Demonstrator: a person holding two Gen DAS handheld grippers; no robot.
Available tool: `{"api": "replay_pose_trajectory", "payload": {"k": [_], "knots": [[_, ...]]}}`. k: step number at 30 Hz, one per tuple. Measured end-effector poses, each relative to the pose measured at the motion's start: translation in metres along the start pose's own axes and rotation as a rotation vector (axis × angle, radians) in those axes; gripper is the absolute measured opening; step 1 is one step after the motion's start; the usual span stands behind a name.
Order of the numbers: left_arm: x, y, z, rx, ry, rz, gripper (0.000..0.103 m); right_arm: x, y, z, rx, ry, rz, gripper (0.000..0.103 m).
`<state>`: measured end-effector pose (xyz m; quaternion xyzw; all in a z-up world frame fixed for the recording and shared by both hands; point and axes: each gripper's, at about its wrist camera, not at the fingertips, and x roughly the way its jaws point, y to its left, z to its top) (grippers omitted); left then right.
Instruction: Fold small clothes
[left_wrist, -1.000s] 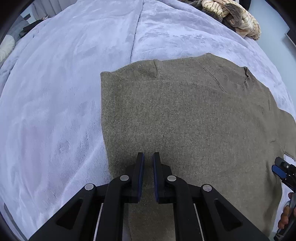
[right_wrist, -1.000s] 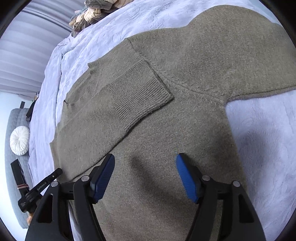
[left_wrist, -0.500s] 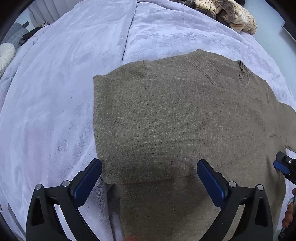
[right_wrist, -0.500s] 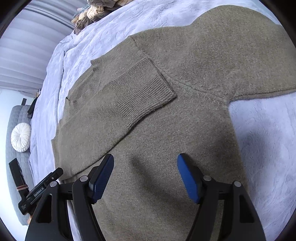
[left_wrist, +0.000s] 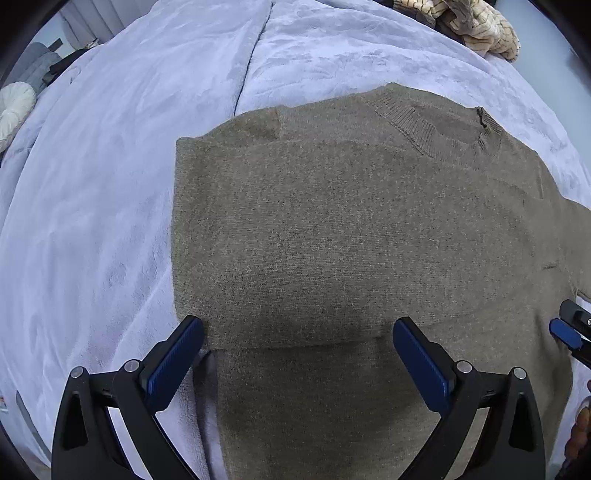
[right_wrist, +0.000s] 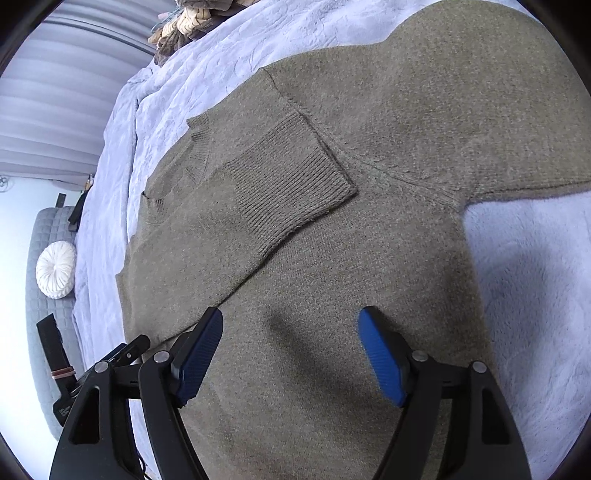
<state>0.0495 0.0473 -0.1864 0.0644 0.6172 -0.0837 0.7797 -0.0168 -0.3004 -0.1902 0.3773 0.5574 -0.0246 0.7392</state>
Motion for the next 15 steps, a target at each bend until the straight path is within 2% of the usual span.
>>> {"api": "replay_pose_trajectory", "payload": {"k": [10,15], "knots": [[-0.004,-0.003,-0.003,0.004,-0.005,0.033,0.103,-0.002,-0.001,0.002,-0.004,0.017,0.021,0.079],[-0.006,-0.021,-0.004,0.027,-0.008,0.050,0.103,-0.006,-0.003,0.005,0.009,0.014,0.043,0.079]]}}
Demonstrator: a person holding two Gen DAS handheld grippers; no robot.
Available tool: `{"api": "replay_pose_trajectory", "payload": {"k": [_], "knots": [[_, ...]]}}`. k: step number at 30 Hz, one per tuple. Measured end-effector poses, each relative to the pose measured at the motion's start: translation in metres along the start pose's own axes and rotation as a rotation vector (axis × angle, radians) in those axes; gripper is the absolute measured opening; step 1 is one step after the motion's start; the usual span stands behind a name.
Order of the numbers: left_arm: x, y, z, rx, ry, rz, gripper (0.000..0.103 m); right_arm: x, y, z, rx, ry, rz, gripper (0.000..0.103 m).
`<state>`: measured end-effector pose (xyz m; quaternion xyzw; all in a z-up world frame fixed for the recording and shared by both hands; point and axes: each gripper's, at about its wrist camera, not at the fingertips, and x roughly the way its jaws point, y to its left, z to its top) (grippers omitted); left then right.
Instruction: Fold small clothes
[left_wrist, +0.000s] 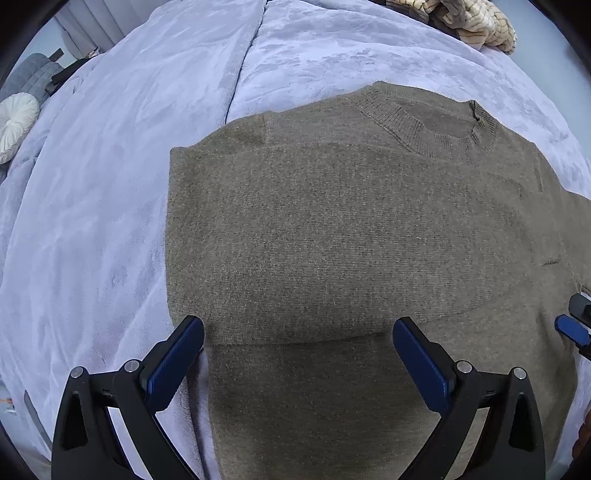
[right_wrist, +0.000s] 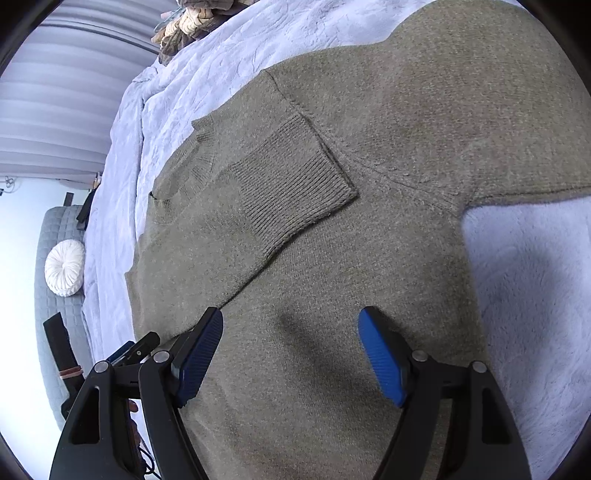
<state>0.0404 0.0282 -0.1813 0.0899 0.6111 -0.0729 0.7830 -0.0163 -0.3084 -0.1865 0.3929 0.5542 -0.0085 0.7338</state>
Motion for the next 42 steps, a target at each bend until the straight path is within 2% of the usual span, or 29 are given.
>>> {"api": "replay_pose_trajectory", "payload": {"k": [7,14,19,24,29,36,38,39,40,41,42], "knots": [[0.001,-0.030,0.004,0.019,0.002,-0.016,0.103,-0.015,-0.007,0.008,0.018,-0.033,0.050,0.079],[0.006,-0.069,0.012,0.073,0.039,-0.111,0.103,-0.045,-0.043,0.018,0.110,-0.117,0.129,0.079],[0.025,-0.090,0.022,0.018,0.144,-0.237,0.103,-0.083,-0.095,0.019,0.218,-0.232,0.130,0.079],[0.019,-0.126,0.032,0.065,0.095,-0.249,0.103,-0.128,-0.162,0.012,0.388,-0.373,0.106,0.079],[0.013,-0.180,0.041,0.155,0.047,-0.263,0.103,-0.155,-0.220,0.014,0.552,-0.484,0.151,0.079],[0.010,-0.236,0.042,0.181,0.028,-0.302,0.103,-0.163,-0.257,0.045,0.652,-0.530,0.244,0.079],[0.011,-0.240,0.044,0.169,0.021,-0.312,0.103,-0.159,-0.266,0.052,0.688,-0.518,0.302,0.078],[0.011,-0.240,0.044,0.162,0.018,-0.314,0.103,-0.157,-0.272,0.052,0.718,-0.515,0.355,0.066],[0.009,-0.235,0.044,0.153,0.014,-0.313,0.103,-0.153,-0.276,0.052,0.746,-0.510,0.417,0.040],[0.008,-0.230,0.045,0.141,0.010,-0.311,0.103,-0.148,-0.280,0.050,0.772,-0.503,0.483,0.025],[0.007,-0.226,0.046,0.125,0.010,-0.308,0.103,-0.147,-0.279,0.050,0.777,-0.505,0.510,0.011]]}}
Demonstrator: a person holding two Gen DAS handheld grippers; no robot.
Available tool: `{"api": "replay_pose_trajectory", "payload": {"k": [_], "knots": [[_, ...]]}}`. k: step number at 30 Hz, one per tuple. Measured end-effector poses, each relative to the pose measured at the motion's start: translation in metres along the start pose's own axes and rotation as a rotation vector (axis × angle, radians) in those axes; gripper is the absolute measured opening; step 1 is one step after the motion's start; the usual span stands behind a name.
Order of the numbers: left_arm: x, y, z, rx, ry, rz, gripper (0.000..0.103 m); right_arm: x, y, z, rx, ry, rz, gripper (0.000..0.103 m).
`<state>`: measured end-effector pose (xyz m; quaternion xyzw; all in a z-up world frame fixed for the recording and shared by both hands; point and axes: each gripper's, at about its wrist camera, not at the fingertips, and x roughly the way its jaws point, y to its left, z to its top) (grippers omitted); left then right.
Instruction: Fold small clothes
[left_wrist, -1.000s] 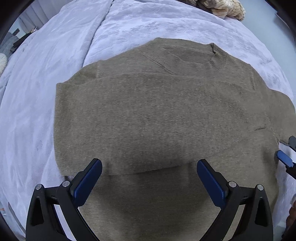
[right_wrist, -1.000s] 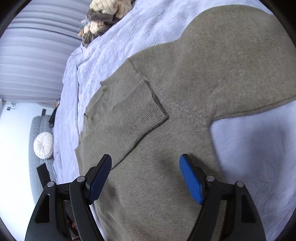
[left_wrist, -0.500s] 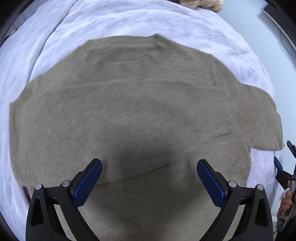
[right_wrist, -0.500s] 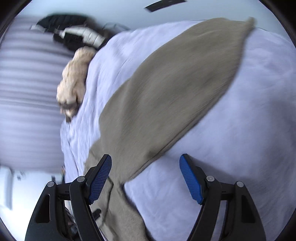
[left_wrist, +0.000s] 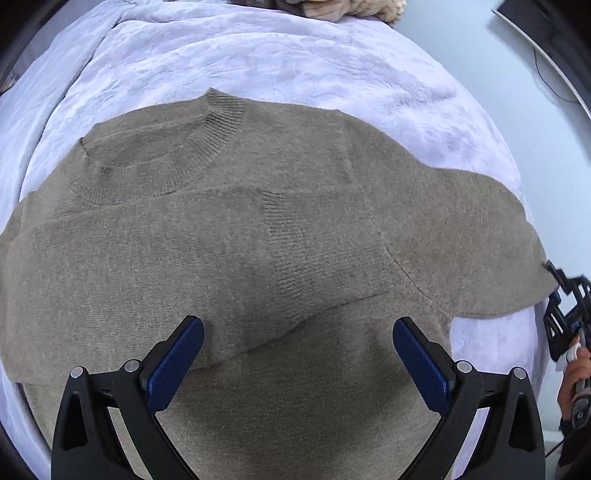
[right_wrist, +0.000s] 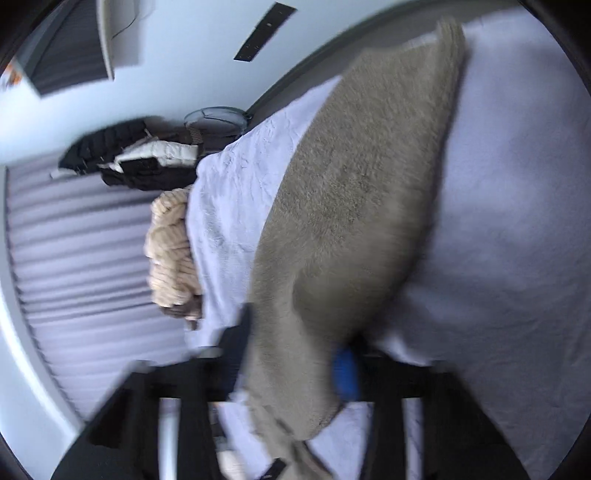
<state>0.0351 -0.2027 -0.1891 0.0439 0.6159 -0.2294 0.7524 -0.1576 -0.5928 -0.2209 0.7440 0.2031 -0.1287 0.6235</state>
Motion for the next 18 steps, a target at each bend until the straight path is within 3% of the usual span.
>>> {"api": "replay_pose_trajectory", "payload": {"k": [4,10,14,18], "knots": [[-0.008,0.020,0.005,-0.059,-0.001,0.002,0.103,0.006,0.024,-0.013,-0.098,0.053,0.076,0.011],[-0.024,0.053,0.003,-0.091,-0.032,0.022,0.103,0.043,0.101,-0.061,-0.372,0.206,0.120,0.011],[-0.034,0.089,-0.011,-0.165,-0.043,0.005,0.103,0.091,0.150,-0.125,-0.601,0.348,0.109,0.011],[-0.043,0.131,-0.024,-0.232,-0.070,0.053,0.103,0.153,0.166,-0.208,-0.802,0.506,0.049,0.011]]}}
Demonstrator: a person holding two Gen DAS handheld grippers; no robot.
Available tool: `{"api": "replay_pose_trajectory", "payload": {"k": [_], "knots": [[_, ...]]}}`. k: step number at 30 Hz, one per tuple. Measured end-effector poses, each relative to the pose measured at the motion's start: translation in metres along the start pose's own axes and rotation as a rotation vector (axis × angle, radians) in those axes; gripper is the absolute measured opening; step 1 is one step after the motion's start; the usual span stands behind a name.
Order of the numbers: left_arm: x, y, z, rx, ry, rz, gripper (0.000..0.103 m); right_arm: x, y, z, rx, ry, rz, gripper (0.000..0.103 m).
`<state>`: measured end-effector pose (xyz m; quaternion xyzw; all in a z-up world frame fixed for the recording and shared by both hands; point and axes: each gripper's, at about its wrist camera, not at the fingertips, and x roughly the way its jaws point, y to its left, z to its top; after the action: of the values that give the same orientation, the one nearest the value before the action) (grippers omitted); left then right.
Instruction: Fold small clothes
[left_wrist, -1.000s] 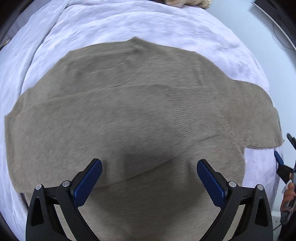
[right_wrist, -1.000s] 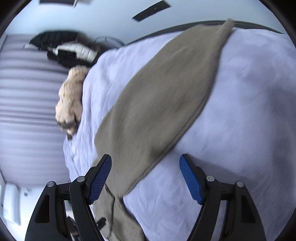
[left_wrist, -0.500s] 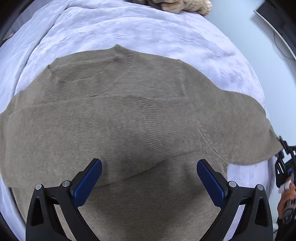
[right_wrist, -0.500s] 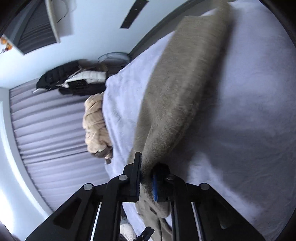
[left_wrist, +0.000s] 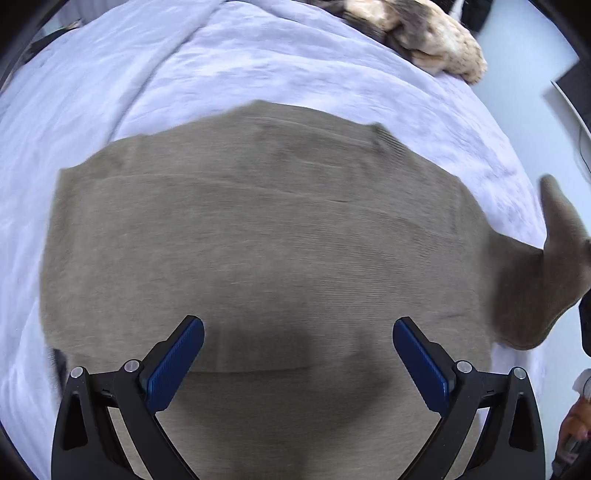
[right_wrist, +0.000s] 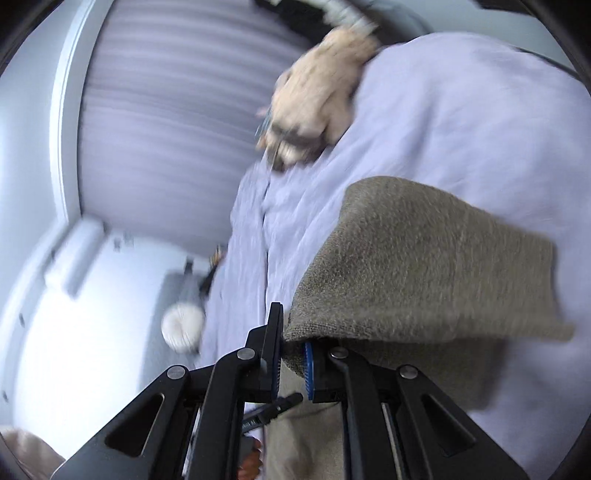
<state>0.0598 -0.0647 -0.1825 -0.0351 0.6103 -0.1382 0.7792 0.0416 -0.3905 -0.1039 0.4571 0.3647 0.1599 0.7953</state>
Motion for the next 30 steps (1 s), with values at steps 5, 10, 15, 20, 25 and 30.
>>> {"api": "replay_pose_trajectory", "payload": {"k": [5,10,15,20,25,30], "knots": [[-0.009,0.048,-0.007,-0.053,-0.027,0.055,0.103,0.125,0.018,-0.045,-0.094,0.251,-0.108,0.012],[-0.012,0.083,-0.013,-0.080,-0.038,0.072,0.103,0.169,-0.007,-0.071,-0.002,0.348,-0.248,0.023],[-0.019,0.102,-0.016,-0.076,-0.046,0.021,0.103,0.127,-0.029,-0.057,0.181,0.165,-0.225,0.066],[-0.030,0.114,-0.011,-0.084,-0.078,-0.119,0.103,0.121,-0.055,-0.029,0.365,0.053,-0.241,0.033],[-0.038,0.138,-0.002,-0.158,-0.095,-0.302,0.103,0.173,0.026,-0.032,-0.026,0.167,-0.263,0.014],[-0.030,0.159,0.003,-0.255,-0.070,-0.388,0.103,0.237,0.085,-0.085,-0.319,0.370,-0.259,0.014]]}}
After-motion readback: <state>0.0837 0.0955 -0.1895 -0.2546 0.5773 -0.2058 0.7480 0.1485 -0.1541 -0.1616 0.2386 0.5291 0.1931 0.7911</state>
